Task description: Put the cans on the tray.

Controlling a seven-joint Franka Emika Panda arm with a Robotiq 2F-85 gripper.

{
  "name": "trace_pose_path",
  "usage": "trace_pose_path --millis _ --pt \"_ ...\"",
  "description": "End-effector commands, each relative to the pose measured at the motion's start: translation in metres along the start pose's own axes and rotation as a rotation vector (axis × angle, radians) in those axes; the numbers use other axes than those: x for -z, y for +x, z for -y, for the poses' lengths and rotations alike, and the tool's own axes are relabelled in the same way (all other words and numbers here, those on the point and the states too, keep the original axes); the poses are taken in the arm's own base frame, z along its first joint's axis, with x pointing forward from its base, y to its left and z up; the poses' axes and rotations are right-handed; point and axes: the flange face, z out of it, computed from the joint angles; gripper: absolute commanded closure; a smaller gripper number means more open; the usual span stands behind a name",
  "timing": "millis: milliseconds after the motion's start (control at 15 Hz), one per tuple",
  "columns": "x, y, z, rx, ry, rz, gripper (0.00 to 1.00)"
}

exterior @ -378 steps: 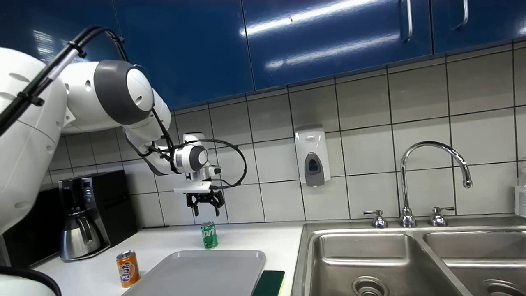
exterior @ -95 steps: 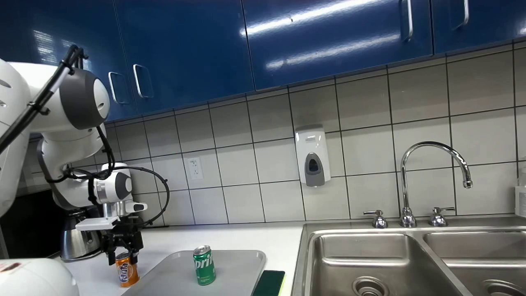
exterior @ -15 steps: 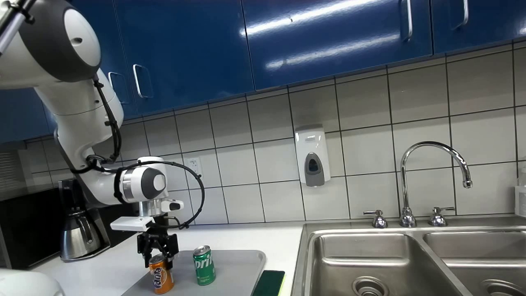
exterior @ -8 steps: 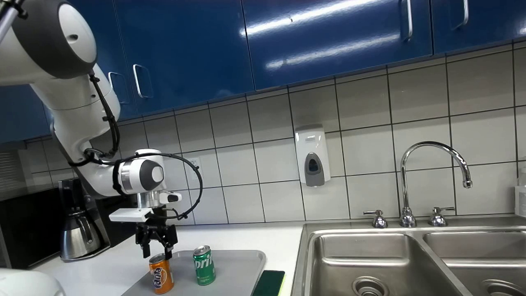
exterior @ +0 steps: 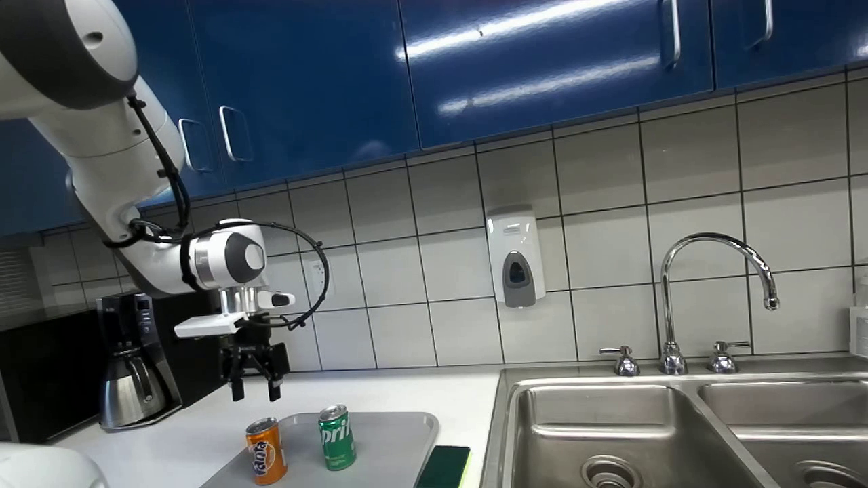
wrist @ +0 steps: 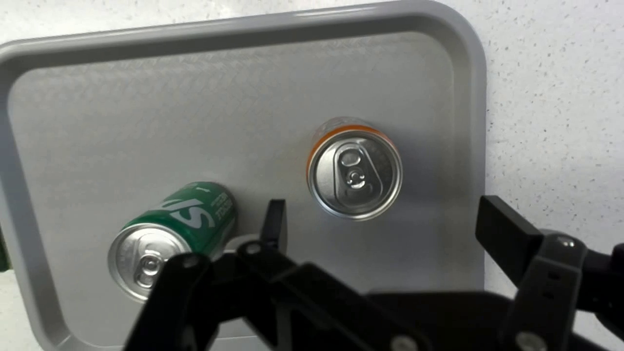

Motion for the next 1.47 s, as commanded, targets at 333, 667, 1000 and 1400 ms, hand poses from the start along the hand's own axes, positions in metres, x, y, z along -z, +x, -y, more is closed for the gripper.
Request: trace_pose_path --millis 333,667,1000,1400 --pt "0.041 -0.038 0.047 -0.091 -0.003 -0.059 0.0" --pt "0.056 -0.069 0.077 -0.174 -0.021 -0.09 0.0" --pt "0.057 -0.09 0.073 -0.186 0.001 -0.08 0.0" --pt "0.044 -0.113 0.025 -0.191 0.024 -0.045 0.0"
